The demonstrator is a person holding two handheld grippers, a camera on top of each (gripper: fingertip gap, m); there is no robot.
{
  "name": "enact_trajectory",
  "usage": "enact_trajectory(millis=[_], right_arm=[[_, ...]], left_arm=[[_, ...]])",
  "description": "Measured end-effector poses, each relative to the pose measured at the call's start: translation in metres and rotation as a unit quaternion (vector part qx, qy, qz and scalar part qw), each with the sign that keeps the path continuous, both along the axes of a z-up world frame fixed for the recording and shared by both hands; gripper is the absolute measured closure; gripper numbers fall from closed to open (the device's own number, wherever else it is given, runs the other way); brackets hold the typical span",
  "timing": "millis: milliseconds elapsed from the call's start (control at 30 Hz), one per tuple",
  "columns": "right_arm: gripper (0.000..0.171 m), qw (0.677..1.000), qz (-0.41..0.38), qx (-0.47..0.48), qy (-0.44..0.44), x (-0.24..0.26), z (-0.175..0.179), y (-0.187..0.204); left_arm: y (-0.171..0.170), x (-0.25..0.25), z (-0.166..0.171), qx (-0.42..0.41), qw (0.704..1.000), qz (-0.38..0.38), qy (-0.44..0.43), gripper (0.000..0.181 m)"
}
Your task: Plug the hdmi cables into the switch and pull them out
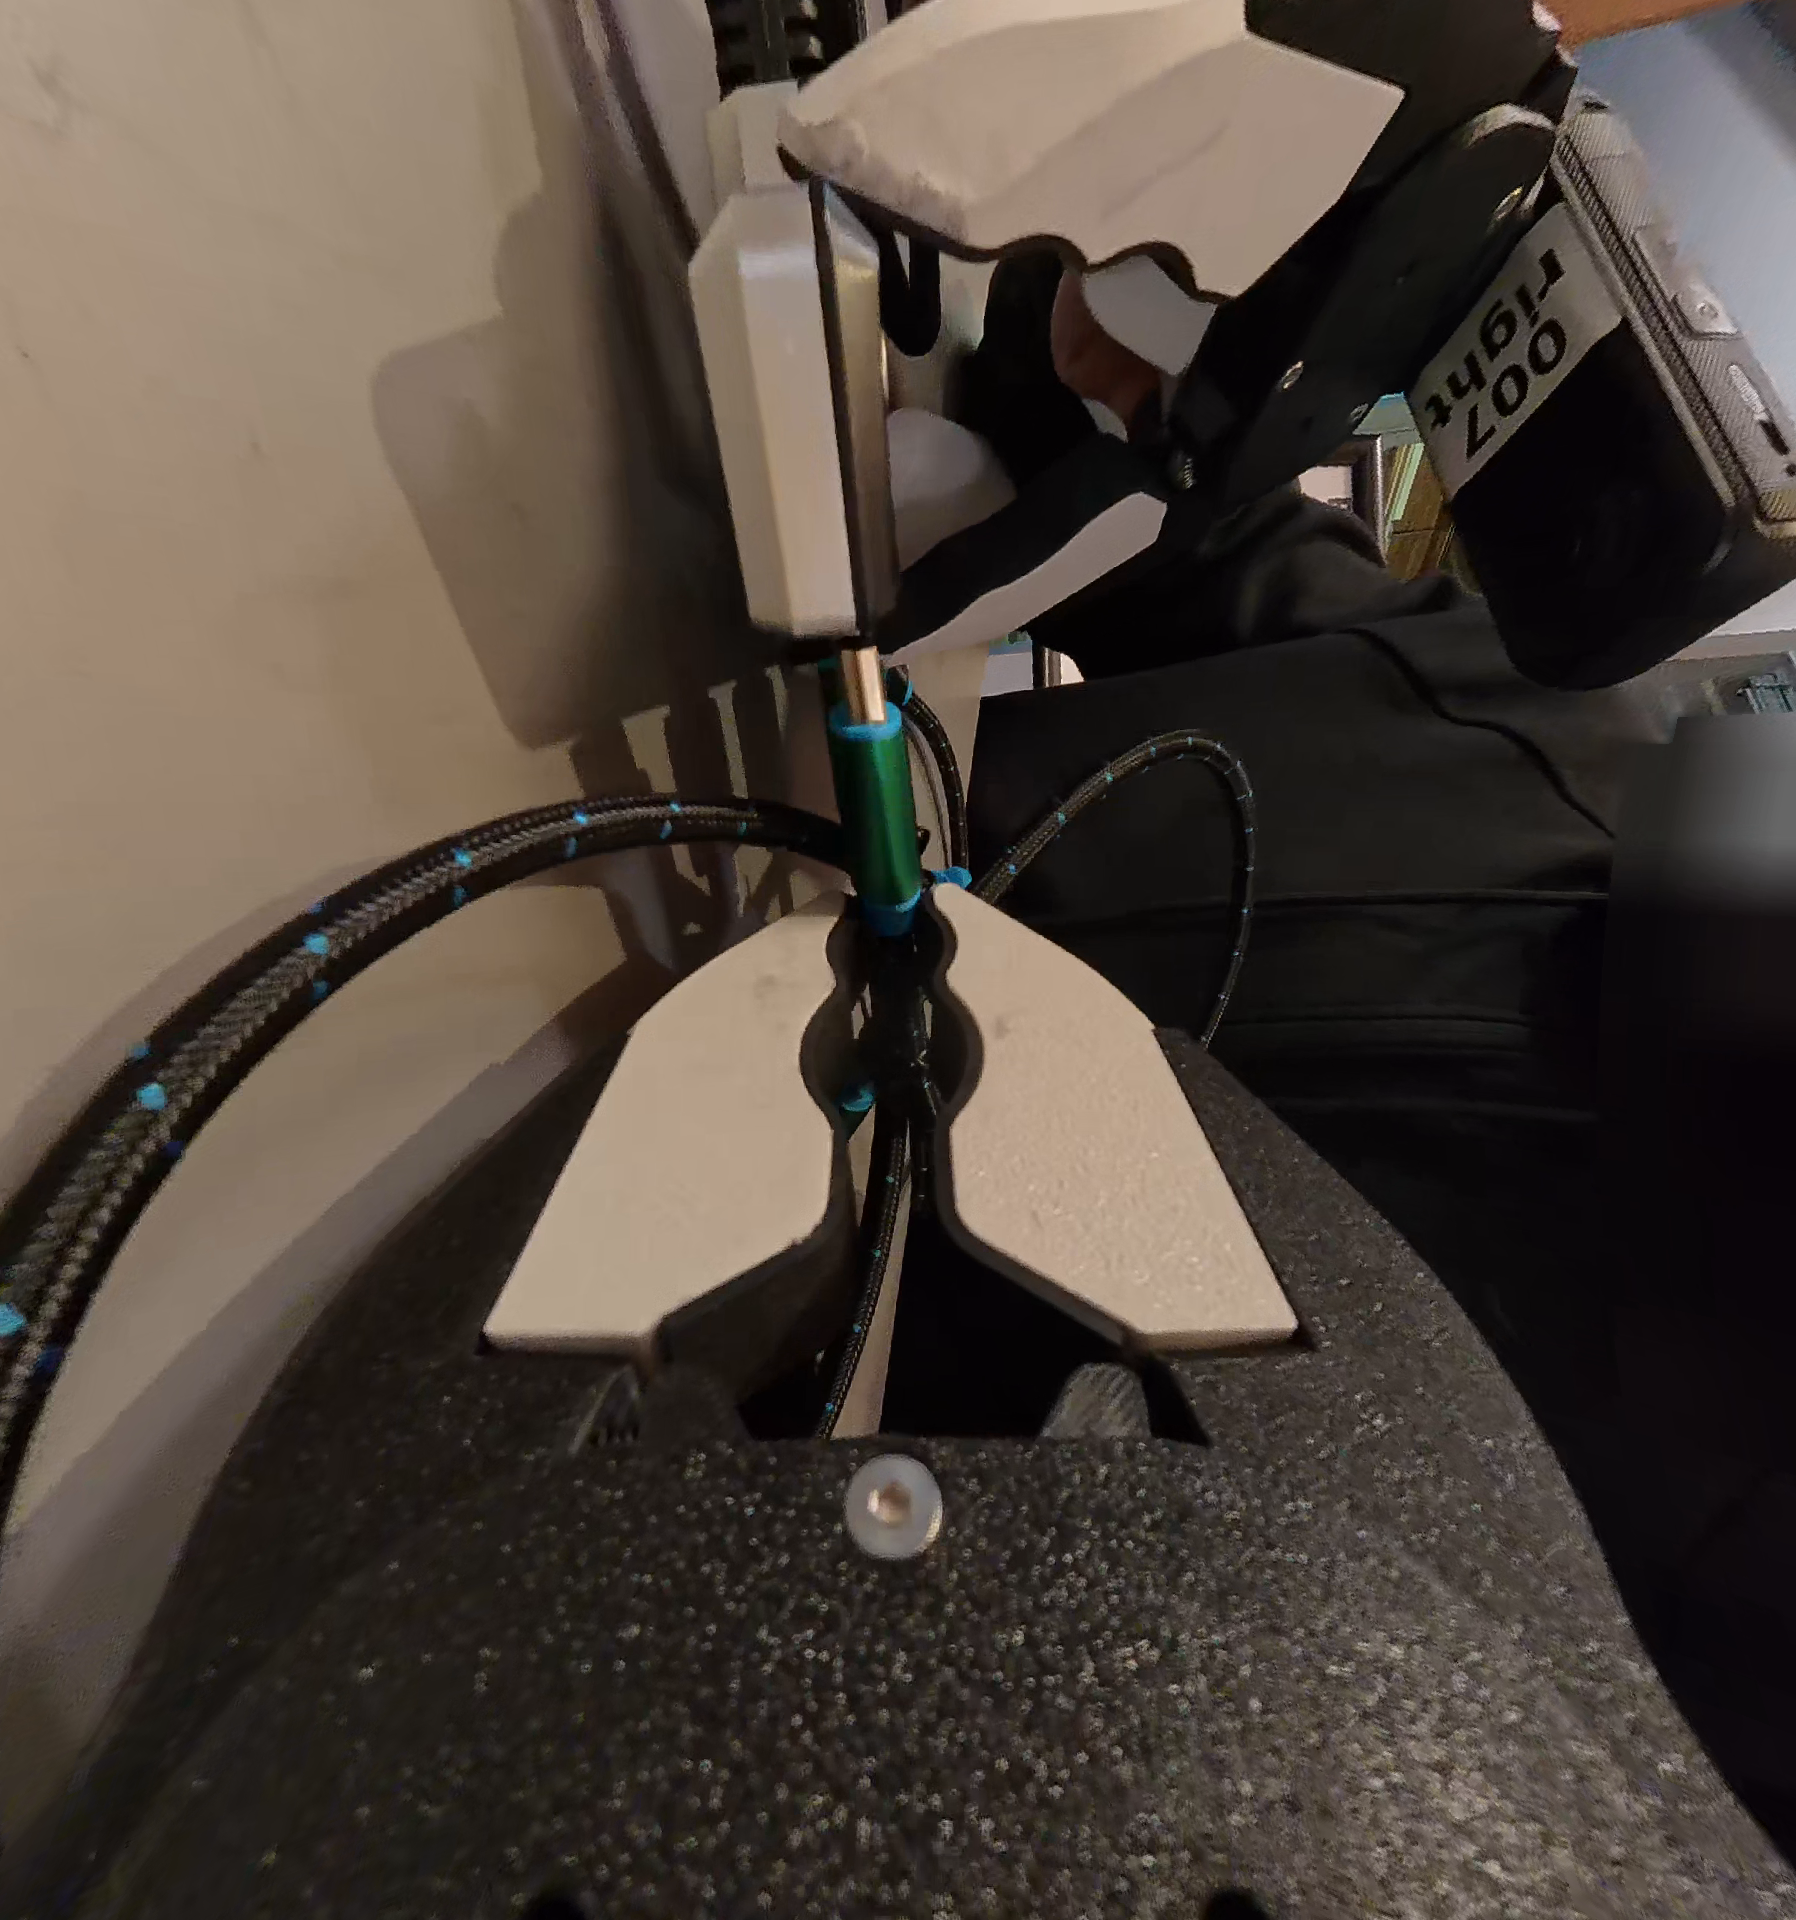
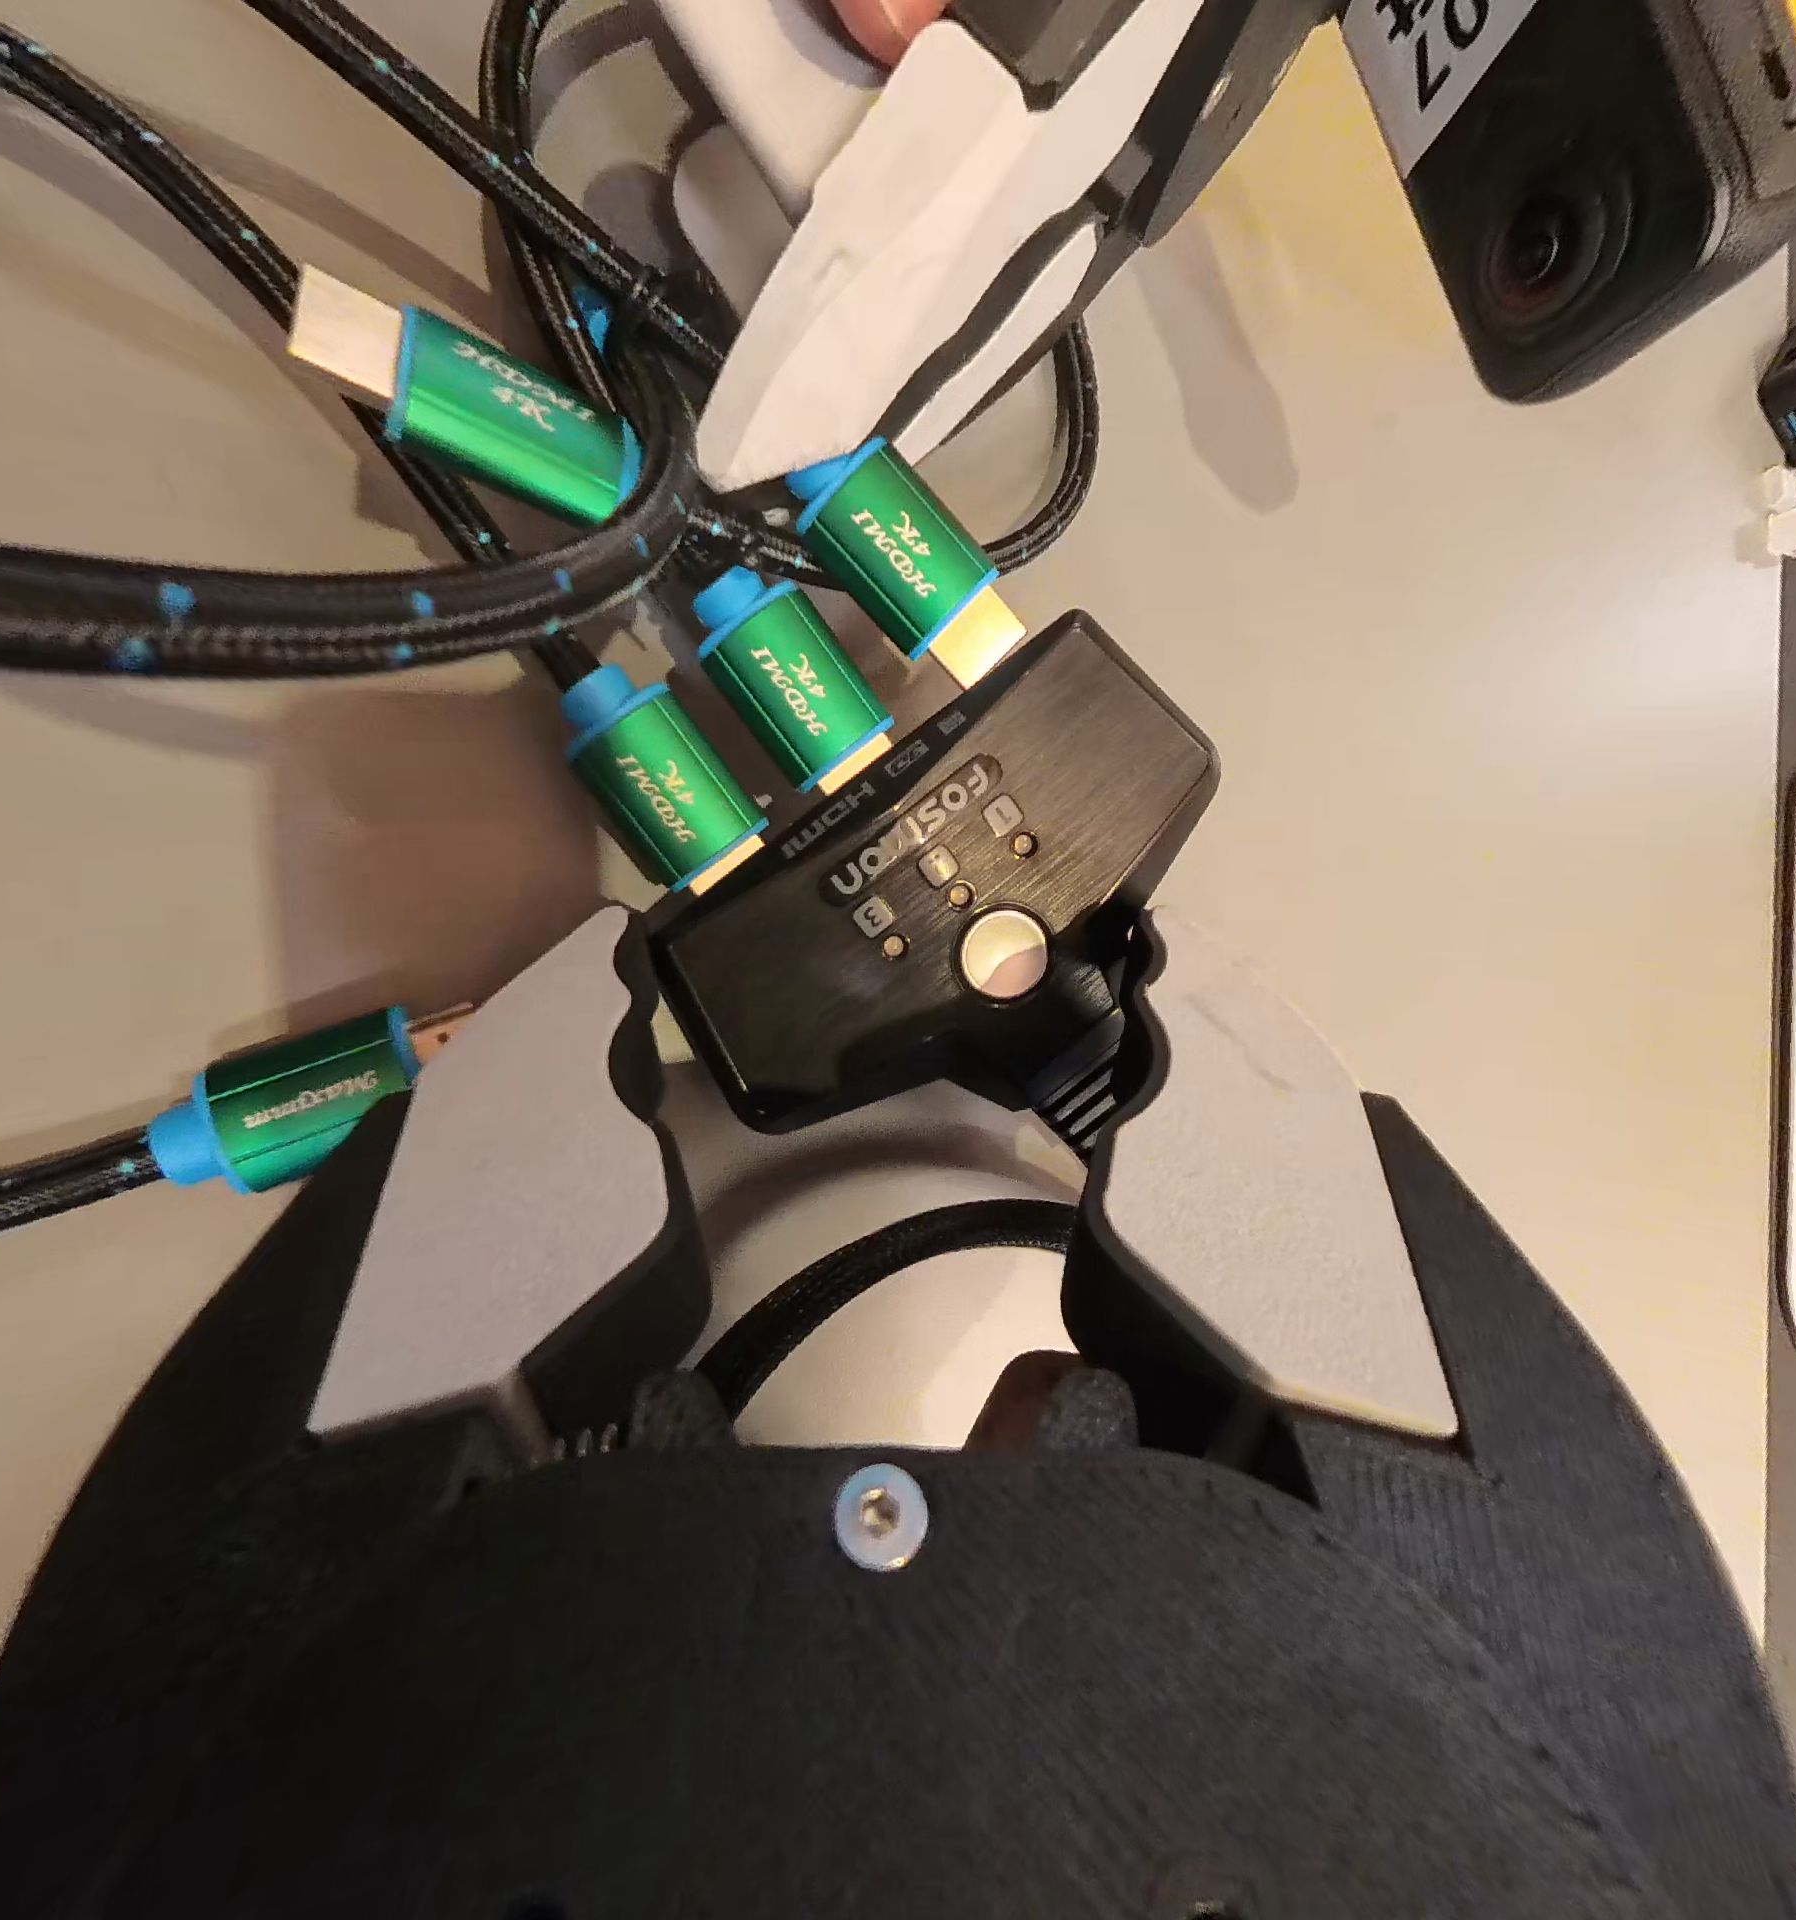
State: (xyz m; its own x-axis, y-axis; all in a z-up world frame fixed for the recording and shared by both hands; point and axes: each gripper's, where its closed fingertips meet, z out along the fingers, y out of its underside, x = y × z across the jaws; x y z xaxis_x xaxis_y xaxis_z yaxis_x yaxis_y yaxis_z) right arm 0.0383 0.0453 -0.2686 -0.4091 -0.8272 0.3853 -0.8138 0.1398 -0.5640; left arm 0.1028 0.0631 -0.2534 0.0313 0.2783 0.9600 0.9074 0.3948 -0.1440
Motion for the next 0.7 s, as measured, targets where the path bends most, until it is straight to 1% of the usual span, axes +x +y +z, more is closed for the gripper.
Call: enact_trajectory(millis=[333,433,500,633,700], right_arm=[[0.086,1.000,0.008,-0.002,0.003,0.001,0.002,0.003],[0.104,0.999,0.034,-0.018,0.011,0.007,0.005,0.007],[0.108,0.999,0.042,-0.018,0.010,0.011,0.005,0.009],[0.107,0.999,0.030,0.008,-0.019,0.011,0.004,0.007],[0.098,0.998,0.024,0.037,-0.036,0.004,0.007,0.008]], left_arm=[[0.003,0.002,-0.001,-0.006,1.000,-0.026,-0.004,0.172],[0.003,0.005,-0.001,-0.002,0.999,-0.035,-0.009,0.172],[0.002,0.007,-0.002,0.000,0.999,-0.044,-0.014,0.172],[0.003,0.006,-0.006,-0.017,0.998,-0.061,-0.015,0.172],[0.003,0.005,-0.007,-0.020,0.998,-0.062,-0.012,0.172]])
